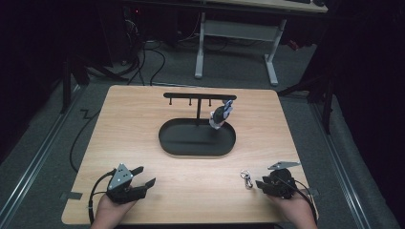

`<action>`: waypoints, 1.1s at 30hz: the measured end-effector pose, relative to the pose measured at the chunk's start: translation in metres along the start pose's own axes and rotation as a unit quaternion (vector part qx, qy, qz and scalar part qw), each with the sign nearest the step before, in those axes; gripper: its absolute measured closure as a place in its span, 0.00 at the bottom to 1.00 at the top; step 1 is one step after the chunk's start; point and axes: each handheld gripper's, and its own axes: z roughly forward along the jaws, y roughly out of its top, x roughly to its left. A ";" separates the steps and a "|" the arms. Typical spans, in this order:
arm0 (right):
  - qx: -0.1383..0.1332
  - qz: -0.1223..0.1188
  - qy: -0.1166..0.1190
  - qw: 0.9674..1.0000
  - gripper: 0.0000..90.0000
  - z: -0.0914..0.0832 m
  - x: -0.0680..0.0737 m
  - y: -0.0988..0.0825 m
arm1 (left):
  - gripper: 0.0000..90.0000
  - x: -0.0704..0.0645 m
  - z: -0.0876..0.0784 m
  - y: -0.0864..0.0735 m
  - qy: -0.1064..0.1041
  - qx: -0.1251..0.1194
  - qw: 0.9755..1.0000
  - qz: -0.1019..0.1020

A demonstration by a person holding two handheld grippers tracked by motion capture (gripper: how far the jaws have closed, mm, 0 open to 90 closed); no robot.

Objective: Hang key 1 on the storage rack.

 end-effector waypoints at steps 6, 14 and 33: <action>0.054 -0.024 -0.002 0.998 0.62 0.004 -0.002 0.016 | 0.39 0.000 0.002 0.000 -0.001 0.003 1.000 0.002; 0.088 -0.050 0.005 0.995 0.61 0.007 0.002 0.036 | 0.39 0.000 0.003 0.000 -0.001 0.005 1.000 0.002; 0.146 -0.076 0.023 0.986 0.66 0.032 0.008 0.071 | 0.39 0.002 0.002 -0.001 0.001 0.008 1.000 0.003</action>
